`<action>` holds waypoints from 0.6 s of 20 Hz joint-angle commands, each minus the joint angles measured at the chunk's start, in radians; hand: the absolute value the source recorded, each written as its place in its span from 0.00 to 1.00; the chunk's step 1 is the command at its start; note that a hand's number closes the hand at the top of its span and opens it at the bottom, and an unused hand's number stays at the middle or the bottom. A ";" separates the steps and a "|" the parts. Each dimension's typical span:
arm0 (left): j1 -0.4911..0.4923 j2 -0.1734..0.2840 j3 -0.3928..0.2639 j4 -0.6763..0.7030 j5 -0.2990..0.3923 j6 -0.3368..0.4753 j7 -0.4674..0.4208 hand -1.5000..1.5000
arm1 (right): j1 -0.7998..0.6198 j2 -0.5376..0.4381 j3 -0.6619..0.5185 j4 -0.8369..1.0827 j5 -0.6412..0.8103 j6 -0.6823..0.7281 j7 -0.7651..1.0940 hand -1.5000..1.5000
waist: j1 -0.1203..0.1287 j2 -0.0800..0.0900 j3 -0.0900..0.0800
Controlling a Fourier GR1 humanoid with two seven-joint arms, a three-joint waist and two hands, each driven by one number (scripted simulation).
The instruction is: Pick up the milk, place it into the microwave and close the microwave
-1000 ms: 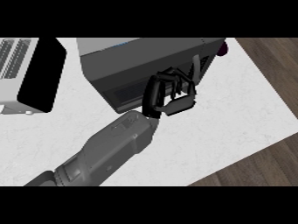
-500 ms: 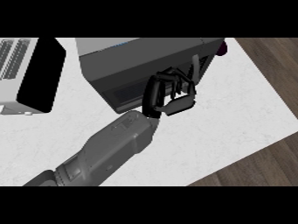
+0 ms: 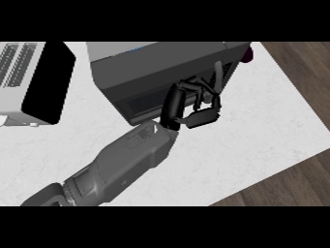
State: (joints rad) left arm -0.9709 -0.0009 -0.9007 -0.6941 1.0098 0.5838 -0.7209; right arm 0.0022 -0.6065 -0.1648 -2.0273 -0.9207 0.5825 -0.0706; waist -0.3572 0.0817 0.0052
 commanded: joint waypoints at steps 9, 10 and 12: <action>0.018 0.001 0.013 0.154 0.086 0.083 0.082 1.00 | 0.024 -0.030 -0.039 -0.028 -0.059 0.003 0.012 0.00 | 0.059 0.000 -0.006; 0.020 0.001 0.017 0.146 0.101 0.072 0.087 1.00 | 0.039 -0.028 -0.038 -0.031 -0.066 0.003 0.014 0.00 | 0.058 -0.001 -0.006; 0.024 0.001 0.004 0.150 0.106 0.067 0.083 1.00 | 0.047 -0.027 -0.036 -0.048 -0.065 -0.009 0.020 0.00 | 0.071 -0.003 -0.007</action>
State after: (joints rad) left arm -0.9982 -0.0023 -0.9650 -0.6934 1.0668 0.5972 -0.6571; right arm 0.0304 -0.6340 -0.1968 -2.0592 -0.9766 0.5844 -0.0570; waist -0.3195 0.0726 -0.0002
